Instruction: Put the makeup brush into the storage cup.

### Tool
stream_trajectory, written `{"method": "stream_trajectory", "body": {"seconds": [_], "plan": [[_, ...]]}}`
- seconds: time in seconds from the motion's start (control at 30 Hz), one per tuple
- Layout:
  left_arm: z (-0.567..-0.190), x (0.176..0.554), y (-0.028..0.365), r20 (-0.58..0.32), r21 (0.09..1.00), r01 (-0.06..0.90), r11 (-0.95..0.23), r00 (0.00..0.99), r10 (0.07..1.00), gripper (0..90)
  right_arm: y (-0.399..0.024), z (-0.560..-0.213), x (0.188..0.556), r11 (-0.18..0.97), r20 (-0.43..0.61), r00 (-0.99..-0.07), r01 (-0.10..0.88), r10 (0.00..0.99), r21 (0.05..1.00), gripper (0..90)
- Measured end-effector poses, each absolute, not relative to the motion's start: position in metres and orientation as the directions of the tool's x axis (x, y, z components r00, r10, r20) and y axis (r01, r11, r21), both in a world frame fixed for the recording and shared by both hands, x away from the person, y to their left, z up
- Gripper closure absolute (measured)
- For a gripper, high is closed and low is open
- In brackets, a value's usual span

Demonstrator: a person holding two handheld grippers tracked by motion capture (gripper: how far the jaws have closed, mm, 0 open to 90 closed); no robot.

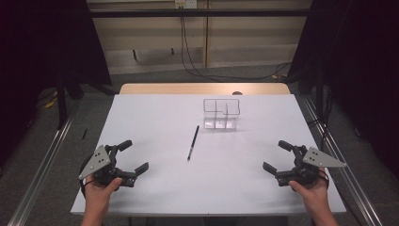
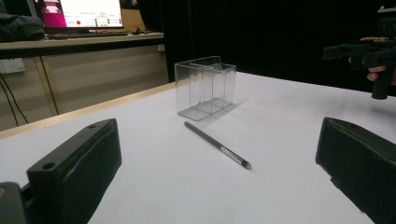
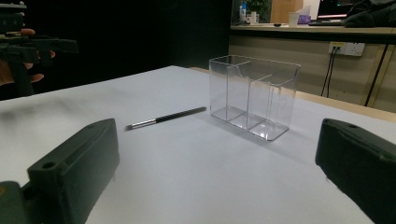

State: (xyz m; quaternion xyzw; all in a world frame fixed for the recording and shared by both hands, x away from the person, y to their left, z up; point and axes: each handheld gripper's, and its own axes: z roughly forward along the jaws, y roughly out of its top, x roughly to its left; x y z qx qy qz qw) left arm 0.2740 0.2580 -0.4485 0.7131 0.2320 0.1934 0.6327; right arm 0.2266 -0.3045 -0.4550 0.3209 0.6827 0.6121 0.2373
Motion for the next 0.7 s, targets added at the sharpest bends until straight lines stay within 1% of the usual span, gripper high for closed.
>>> {"method": "stream_trajectory", "body": {"seconds": [0.4,0.7], "plan": [[-0.448,0.281,0.252,-0.023,0.993,0.085,-0.078,0.809,0.588,0.1,-0.306,-0.455,0.225,0.044,0.069,-0.680,0.147,0.730,0.988,0.0],[-0.446,0.295,0.241,-0.031,0.994,0.088,-0.066,0.799,0.601,0.1,-0.306,-0.455,0.224,0.043,0.068,-0.678,0.145,0.732,0.988,0.0]]}}
